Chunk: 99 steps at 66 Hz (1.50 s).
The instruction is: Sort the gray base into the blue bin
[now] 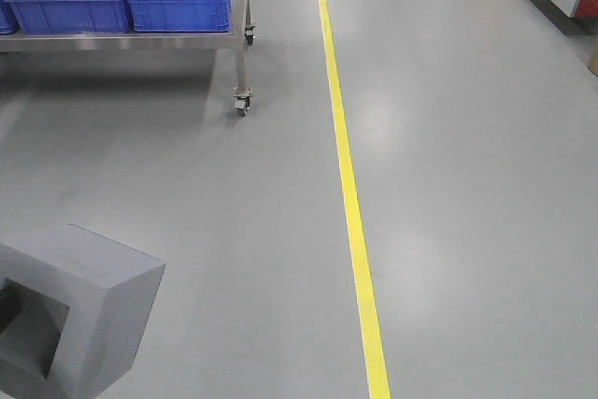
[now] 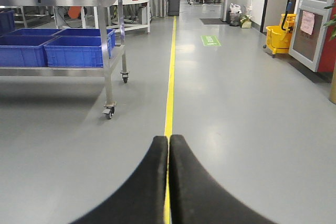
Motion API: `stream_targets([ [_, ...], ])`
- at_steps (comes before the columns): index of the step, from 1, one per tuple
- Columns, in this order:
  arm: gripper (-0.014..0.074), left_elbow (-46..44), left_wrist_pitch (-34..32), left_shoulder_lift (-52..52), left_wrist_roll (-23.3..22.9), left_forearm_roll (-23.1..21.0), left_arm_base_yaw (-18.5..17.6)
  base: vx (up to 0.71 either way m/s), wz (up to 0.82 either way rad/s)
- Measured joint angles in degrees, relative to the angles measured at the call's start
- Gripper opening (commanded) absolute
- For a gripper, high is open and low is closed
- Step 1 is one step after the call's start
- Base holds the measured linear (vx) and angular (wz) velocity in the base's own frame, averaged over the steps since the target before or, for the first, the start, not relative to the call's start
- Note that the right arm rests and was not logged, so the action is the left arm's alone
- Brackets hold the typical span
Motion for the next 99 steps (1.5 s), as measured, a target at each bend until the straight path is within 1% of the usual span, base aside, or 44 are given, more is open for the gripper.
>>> stream_targets([
  [99, -0.0006, 0.0, 0.0, 0.0, 0.0, 0.0, 0.0, 0.37, 0.0],
])
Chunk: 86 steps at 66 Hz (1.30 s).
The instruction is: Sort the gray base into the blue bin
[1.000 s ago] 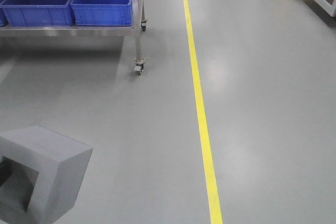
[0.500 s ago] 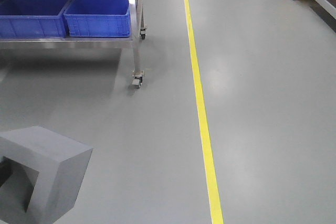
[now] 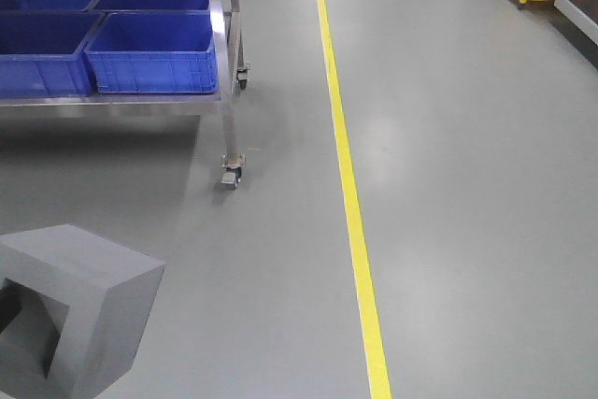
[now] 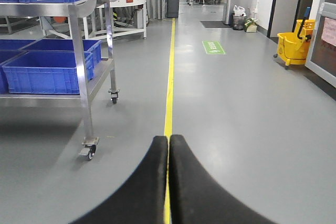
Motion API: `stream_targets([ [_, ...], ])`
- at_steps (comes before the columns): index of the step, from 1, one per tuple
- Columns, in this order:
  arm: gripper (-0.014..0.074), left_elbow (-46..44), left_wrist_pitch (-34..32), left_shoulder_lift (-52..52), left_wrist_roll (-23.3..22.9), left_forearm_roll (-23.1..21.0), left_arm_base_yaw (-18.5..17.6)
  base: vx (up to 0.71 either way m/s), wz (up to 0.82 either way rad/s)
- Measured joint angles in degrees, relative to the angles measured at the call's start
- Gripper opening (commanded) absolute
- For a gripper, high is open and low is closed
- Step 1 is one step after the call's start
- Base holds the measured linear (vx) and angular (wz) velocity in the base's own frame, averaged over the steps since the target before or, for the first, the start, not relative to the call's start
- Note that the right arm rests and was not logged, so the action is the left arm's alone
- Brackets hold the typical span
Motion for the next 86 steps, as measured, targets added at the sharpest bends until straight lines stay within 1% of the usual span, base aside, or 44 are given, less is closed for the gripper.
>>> stream_targets([
  [63, -0.0006, 0.0, 0.0, 0.0, 0.0, 0.0, 0.0, 0.4, 0.09],
  [86, -0.0006, 0.0, 0.0, 0.0, 0.0, 0.0, 0.0, 0.34, 0.39],
])
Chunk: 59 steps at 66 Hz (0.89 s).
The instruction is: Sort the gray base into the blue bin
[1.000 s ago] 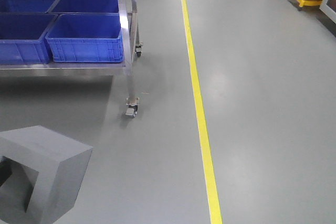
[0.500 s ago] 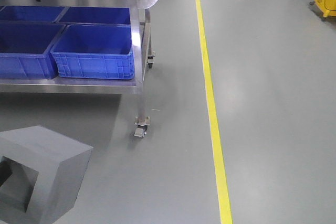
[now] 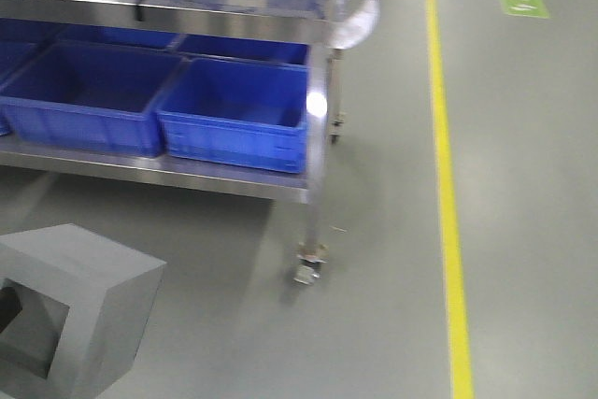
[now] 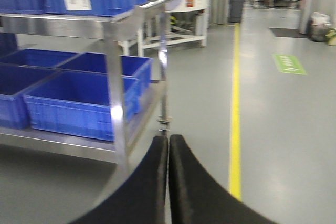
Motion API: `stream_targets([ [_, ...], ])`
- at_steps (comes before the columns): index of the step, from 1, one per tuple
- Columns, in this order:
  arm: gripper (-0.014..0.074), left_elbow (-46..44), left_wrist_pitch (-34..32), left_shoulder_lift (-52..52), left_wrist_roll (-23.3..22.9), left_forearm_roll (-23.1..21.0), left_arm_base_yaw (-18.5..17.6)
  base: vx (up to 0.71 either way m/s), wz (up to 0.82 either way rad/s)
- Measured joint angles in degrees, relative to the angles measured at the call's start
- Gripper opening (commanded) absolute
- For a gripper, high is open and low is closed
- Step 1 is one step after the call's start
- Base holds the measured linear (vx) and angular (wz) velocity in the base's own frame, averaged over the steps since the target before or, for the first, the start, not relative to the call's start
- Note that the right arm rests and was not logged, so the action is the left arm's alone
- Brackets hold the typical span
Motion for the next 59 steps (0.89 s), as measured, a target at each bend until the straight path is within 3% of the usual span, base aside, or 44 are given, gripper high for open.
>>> stream_targets([
  [59, -0.0006, 0.0, 0.0, 0.0, 0.0, 0.0, 0.0, 0.29, 0.73],
])
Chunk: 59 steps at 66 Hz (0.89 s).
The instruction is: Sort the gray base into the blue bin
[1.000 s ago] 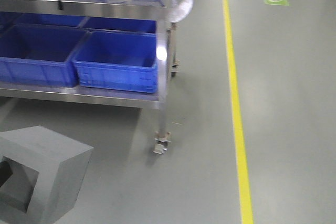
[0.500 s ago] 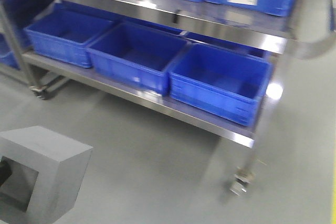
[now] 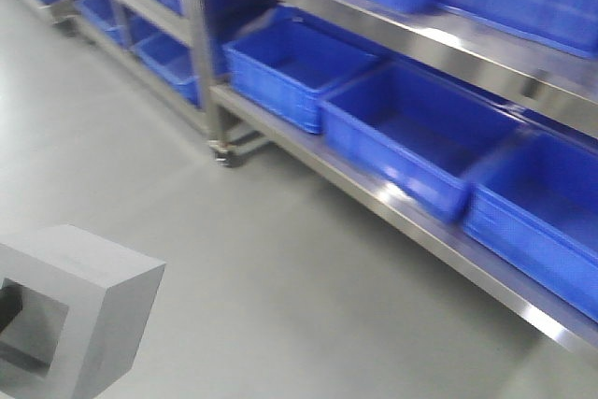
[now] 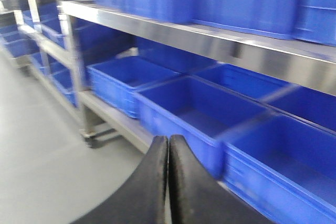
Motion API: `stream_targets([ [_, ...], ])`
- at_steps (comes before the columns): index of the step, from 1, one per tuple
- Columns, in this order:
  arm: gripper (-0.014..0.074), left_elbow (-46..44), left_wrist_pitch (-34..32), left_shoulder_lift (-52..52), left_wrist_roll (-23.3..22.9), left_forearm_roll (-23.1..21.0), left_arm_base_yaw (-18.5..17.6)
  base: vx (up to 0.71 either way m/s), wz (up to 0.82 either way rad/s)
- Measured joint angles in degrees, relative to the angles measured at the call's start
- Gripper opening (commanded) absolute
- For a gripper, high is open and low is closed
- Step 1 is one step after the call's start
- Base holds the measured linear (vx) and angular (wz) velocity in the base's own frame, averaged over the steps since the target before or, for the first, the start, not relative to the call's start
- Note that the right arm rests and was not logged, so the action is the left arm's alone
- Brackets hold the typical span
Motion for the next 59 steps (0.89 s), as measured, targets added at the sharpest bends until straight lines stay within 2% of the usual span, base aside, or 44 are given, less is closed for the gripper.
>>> stream_targets([
  [45, -0.0006, 0.0, 0.0, 0.0, 0.0, 0.0, 0.0, 0.22, 0.7],
  [59, -0.0006, 0.0, 0.0, 0.0, 0.0, 0.0, 0.0, 0.26, 0.49],
])
